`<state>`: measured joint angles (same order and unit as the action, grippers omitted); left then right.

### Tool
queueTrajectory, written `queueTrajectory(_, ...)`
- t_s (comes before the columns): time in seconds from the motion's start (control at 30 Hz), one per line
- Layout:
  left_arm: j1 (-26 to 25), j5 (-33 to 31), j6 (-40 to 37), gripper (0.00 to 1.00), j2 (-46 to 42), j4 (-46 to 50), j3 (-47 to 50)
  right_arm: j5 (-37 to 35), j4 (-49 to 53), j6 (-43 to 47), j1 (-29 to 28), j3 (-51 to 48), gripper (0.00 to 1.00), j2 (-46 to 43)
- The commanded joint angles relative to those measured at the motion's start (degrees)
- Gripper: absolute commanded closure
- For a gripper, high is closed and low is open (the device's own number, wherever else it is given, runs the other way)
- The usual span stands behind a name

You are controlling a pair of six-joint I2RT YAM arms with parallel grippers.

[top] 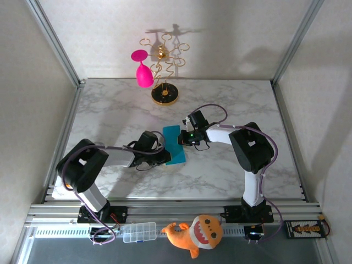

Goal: Fold a paper plane with a square sheet of paper (pick it up from the middle)
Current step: First fold in half a square sheet of paper at the center of the table.

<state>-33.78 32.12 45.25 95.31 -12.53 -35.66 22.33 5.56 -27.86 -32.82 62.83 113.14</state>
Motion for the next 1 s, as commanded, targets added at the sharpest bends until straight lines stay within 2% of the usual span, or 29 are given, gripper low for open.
queueTrajectory(0.0,-0.33,-1.78,-0.43,0.86,-1.12,11.23,5.34,-14.25,11.32,0.43,2.1,-4.62,1.0,7.88)
queueTrajectory(0.2,-0.41,-1.84,-3.33,0.87,-5.61,16.2,0.3,-14.42,11.18,0.35,2.14,-5.02,1.0,7.62)
queueTrajectory(0.33,-0.15,-4.06,-0.53,0.87,-7.12,14.96,-5.69,-14.47,10.98,-0.08,2.14,-5.58,1.0,7.1)
queueTrajectory(0.5,-0.07,-7.17,0.98,0.86,-2.06,12.79,-10.71,-14.25,10.4,-0.62,2.14,-6.05,1.0,7.27)
queueTrajectory(0.73,1.55,-8.61,-1.04,0.86,6.27,11.71,-17.51,-14.55,10.86,-0.2,2.06,-6.31,1.0,7.0)
queueTrajectory(0.97,4.47,-8.33,-1.22,0.86,8.88,8.4,-19.45,-15.24,11.58,0.29,2.03,-6.24,1.0,6.92)
